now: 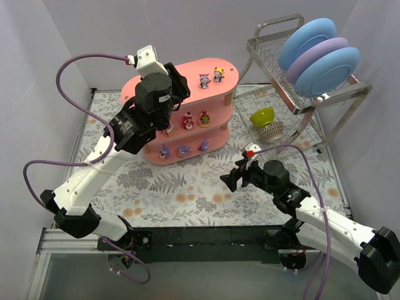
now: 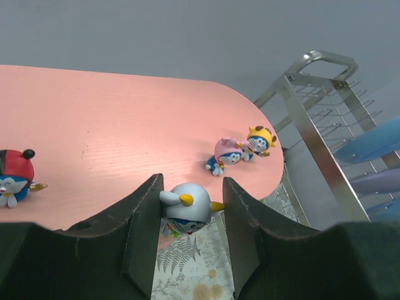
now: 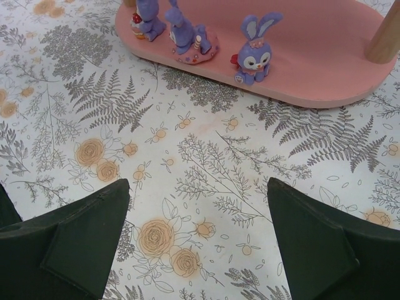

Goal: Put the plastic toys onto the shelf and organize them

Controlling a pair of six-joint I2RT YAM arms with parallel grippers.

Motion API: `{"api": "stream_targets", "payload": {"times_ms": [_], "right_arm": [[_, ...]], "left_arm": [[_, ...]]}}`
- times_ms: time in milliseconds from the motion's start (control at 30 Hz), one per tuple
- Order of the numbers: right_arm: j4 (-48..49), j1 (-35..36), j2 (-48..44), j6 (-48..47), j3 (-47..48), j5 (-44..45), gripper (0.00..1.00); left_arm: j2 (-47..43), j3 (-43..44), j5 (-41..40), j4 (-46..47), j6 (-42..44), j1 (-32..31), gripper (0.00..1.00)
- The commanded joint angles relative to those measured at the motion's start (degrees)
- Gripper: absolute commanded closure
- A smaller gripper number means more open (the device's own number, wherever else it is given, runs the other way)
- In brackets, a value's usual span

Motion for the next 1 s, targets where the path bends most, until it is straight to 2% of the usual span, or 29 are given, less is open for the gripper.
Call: {"api": "stream_targets", "payload": {"times_ms": [0, 400, 967], "right_arm": [[-0.21, -0.18, -1.10, -0.85, -0.52, 1.02, 0.02], [-0.30, -0.27, -1.19, -0.94, -0.87, 0.67, 0.02], [0.05, -0.36, -0.40, -0.94, -1.05, -0.48, 0.02]], "left_arm": [[0.85, 1.56, 2.36, 1.99, 1.66, 2.78, 1.00], [3.76, 0.06, 9.12, 2.51, -1.50, 9.11, 1.00], [3.76, -4.15, 15.01, 3.03, -5.81, 12.36, 0.96]]}}
